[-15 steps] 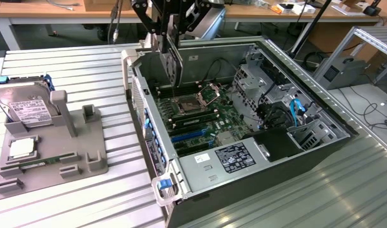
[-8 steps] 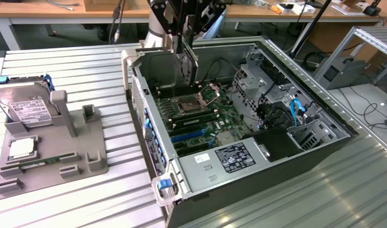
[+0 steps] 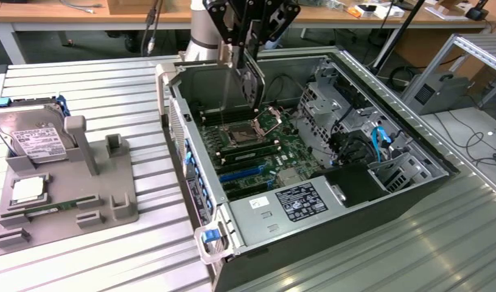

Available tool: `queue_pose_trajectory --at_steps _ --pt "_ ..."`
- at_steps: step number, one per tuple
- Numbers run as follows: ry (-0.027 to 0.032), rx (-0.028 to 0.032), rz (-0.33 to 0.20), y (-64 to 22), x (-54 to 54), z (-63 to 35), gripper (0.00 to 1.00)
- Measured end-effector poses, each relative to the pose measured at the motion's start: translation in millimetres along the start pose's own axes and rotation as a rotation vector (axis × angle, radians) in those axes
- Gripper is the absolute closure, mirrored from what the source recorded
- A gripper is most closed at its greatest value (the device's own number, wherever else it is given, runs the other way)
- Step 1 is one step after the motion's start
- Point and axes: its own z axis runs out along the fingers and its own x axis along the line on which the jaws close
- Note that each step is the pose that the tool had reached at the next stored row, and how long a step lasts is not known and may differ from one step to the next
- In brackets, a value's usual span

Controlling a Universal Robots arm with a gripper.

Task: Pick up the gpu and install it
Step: 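Pick up the gpu and move the gpu toward the slot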

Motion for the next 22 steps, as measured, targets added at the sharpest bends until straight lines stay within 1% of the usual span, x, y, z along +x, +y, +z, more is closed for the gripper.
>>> queue_pose_trajectory --at_steps 1,2,11,15,22 --pt "0.0004 0.0004 0.000 0.0 -4.1 0.6 0.73" --pt "0.0004 0.0004 0.000 0.0 -5.5 1.0 0.73" --pt "0.0017 0.0008 0.000 0.2 -13.5 7.0 0.73" --pt "0.0042 0.0012 0.000 0.4 -30.8 11.4 0.73" --pt "0.0051 0.0014 0.000 0.6 -46.2 15.2 0.73"
